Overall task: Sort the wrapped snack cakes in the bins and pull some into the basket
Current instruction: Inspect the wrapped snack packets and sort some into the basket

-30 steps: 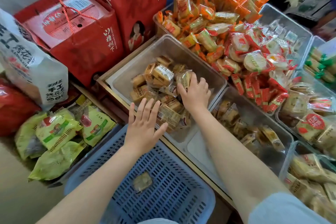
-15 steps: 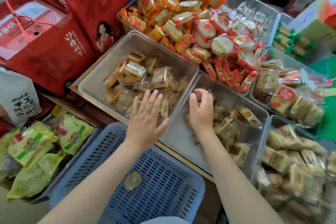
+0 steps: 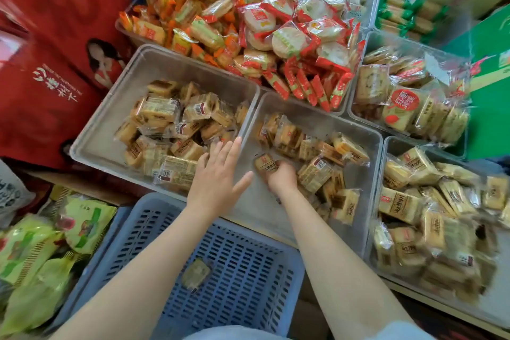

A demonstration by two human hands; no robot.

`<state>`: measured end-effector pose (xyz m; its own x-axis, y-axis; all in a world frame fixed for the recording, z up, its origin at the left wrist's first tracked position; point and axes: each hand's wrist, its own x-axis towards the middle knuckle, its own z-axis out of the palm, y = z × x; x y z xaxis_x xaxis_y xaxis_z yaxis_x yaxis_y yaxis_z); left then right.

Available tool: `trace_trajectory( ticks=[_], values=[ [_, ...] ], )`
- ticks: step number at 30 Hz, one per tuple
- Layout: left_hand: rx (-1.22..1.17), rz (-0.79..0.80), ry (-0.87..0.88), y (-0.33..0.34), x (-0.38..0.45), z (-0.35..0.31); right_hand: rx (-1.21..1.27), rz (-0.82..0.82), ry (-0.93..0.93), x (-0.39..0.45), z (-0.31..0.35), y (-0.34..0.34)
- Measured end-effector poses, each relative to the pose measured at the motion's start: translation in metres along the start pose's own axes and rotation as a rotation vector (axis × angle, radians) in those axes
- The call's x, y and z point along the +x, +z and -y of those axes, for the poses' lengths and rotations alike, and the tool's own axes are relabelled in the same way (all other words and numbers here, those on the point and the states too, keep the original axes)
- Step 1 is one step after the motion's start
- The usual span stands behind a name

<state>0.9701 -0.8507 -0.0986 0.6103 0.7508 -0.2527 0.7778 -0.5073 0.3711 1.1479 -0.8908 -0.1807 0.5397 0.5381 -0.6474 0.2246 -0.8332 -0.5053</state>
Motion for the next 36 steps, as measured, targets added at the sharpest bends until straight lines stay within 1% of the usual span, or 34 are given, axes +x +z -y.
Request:
trace_trajectory(
  ticks=[4, 7, 11, 15, 17, 19, 23, 25, 29, 32, 34, 36],
  values=[
    [-0.033, -0.024, 0.001, 0.002, -0.001, 0.001, 0.106, 0.013, 0.066, 0.011, 0.000, 0.014],
    [-0.035, -0.032, 0.001, 0.003, 0.001, 0.001, 0.118, 0.036, 0.049, 0.008, 0.006, 0.011],
    [-0.035, -0.027, -0.008, 0.004, 0.000, 0.001, 0.175, 0.085, 0.077, 0.000, 0.007, 0.003],
    [-0.034, -0.036, -0.007, 0.004, 0.000, 0.001, 0.255, 0.123, 0.033, -0.022, 0.015, -0.012],
    [-0.052, -0.034, -0.004, 0.003, -0.001, 0.001, 0.344, 0.135, -0.001, -0.039, 0.018, -0.026],
    [-0.073, -0.036, -0.008, 0.002, -0.001, 0.001, 0.489, 0.116, -0.073, -0.054, 0.019, -0.038],
    [-0.101, -0.099, -0.020, -0.002, 0.010, -0.005, 0.771, -0.016, -0.175, -0.054, 0.024, -0.060],
    [-0.128, -0.126, -0.021, -0.001, 0.016, -0.008, 0.842, -0.045, -0.147, -0.040, 0.029, -0.066],
    [-0.161, -0.143, -0.023, 0.000, 0.016, -0.009, 0.974, -0.052, -0.015, -0.013, 0.036, -0.060],
    [-0.157, -0.158, -0.018, -0.001, 0.015, -0.010, 1.001, -0.092, 0.092, 0.001, 0.041, -0.055],
    [-0.154, -0.159, -0.018, -0.001, 0.015, -0.011, 0.996, -0.054, 0.127, 0.003, 0.044, -0.055],
    [-0.152, -0.165, -0.019, 0.000, 0.016, -0.011, 1.072, 0.059, 0.123, 0.000, 0.047, -0.054]
  ],
)
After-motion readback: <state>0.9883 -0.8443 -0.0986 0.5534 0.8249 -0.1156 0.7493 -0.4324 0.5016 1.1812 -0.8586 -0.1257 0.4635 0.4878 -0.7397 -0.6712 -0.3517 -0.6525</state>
